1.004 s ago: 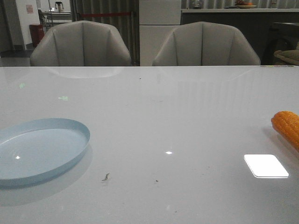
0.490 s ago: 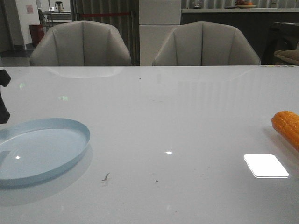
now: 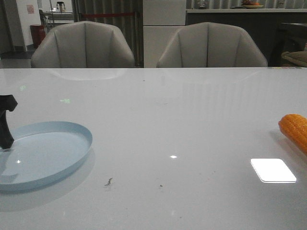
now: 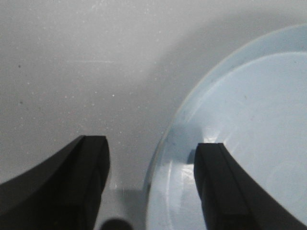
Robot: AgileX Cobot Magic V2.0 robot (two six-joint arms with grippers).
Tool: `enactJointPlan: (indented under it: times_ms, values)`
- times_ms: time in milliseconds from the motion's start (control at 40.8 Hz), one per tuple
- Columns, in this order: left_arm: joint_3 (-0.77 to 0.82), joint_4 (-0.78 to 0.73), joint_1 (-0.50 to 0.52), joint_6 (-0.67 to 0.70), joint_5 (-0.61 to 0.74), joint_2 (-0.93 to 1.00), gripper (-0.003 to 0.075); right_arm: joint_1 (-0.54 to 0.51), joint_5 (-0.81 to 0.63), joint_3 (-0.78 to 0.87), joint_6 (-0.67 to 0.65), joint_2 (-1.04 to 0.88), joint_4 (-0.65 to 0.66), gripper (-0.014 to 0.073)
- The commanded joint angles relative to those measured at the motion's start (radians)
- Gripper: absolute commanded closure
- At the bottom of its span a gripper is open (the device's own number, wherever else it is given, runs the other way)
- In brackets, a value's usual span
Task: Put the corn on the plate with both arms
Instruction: 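Lower the left gripper to the rim of the light blue plate, then push the plate with the left gripper toward the table center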
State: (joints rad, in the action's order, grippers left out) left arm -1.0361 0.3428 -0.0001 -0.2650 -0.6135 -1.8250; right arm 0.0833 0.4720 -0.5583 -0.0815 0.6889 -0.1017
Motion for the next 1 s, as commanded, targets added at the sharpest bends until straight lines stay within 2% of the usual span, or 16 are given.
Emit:
enactJointPlan:
  times_ms: [0, 73, 122, 318, 343, 637, 979]
  values:
    - [-0.021, 0.018, 0.003, 0.01, -0.013, 0.017, 0.0261, -0.005, -0.072, -0.033, 0.005, 0.004, 0.007, 0.0067]
    - [-0.021, 0.018, 0.003, 0.01, -0.02, 0.014, 0.029, -0.005, -0.072, -0.033, 0.005, 0.004, 0.007, 0.0067]
    - [-0.021, 0.018, 0.003, 0.01, -0.022, 0.014, 0.0337, -0.005, -0.072, -0.033, 0.005, 0.004, 0.007, 0.0067]
    - [-0.021, 0.018, 0.003, 0.01, -0.025, 0.014, 0.0619, -0.005, -0.072, -0.033, 0.005, 0.004, 0.007, 0.0067]
    - [-0.021, 0.018, 0.003, 0.01, -0.025, 0.014, 0.0635, -0.005, -0.072, -0.033, 0.005, 0.004, 0.007, 0.0067]
    - [-0.103, 0.077, 0.003, 0.01, -0.081, 0.022, 0.0627, -0.005, -0.072, -0.033, 0.005, 0.004, 0.007, 0.0067]
    - [-0.332, 0.351, -0.022, 0.001, -0.221, 0.028, 0.0627, -0.005, -0.072, -0.033, 0.005, 0.004, 0.007, 0.0067]
